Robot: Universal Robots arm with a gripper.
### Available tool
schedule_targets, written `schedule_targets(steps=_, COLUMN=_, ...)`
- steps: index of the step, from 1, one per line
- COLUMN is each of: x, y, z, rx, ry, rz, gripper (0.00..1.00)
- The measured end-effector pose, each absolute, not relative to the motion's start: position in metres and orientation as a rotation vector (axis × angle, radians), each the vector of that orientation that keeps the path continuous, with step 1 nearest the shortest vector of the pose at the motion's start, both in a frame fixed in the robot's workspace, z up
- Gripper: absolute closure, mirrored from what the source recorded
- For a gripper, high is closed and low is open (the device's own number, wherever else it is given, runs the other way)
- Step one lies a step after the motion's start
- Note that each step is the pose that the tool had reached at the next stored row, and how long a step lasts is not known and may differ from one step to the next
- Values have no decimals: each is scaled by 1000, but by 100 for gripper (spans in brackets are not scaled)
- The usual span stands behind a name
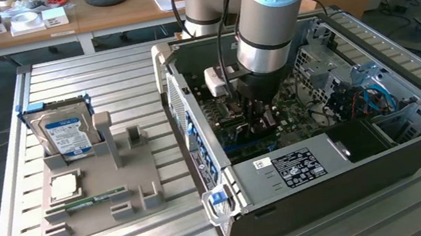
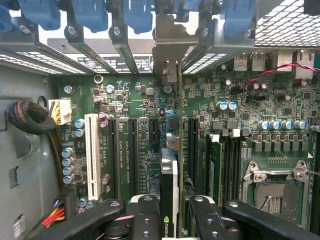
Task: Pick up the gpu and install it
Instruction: 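Insert the gpu into the slot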
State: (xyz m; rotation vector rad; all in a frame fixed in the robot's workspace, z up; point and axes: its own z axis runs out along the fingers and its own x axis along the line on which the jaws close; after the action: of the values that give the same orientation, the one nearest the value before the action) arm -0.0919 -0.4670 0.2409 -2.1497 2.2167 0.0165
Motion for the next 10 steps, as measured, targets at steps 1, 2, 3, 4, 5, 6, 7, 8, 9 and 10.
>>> schedule_targets(steps=1, x=-92, y=-467, z=241, rx=-2150, ry=2217, rz=16, gripper=73)
schedule_targets(steps=2, x=-92, y=-467, z=241, rx=-2150, ry=2217, rz=17, gripper=73)
schedule_targets(steps=3, x=-92, y=-467, z=241, rx=-2150, ry=2217, rz=16, gripper=73)
schedule_targets(steps=4, x=-92, y=-467, z=241, rx=-2149, ry=2217, rz=16, gripper=73)
schedule_targets(steps=5, x=-92, y=-467, z=241, rx=-2149, ry=2217, rz=17, gripper=73)
schedule_targets(steps=6, x=-92, y=-467, z=241, rx=-2148, ry=2218, rz=16, gripper=73)
schedule_targets(steps=7, x=-92, y=-467, z=241, rx=-2147, ry=2220, rz=16, gripper=73)
schedule_targets(steps=8, x=-92, y=-466, z=241, rx=-2146, ry=2221, rz=16, gripper=73)
schedule_targets(steps=9, x=-92, y=-466, z=241, rx=-2145, ry=2222, rz=16, gripper=73)
schedule_targets(steps=10, x=-92, y=-466, z=241, rx=-2144, ry=2223, rz=16, gripper=73)
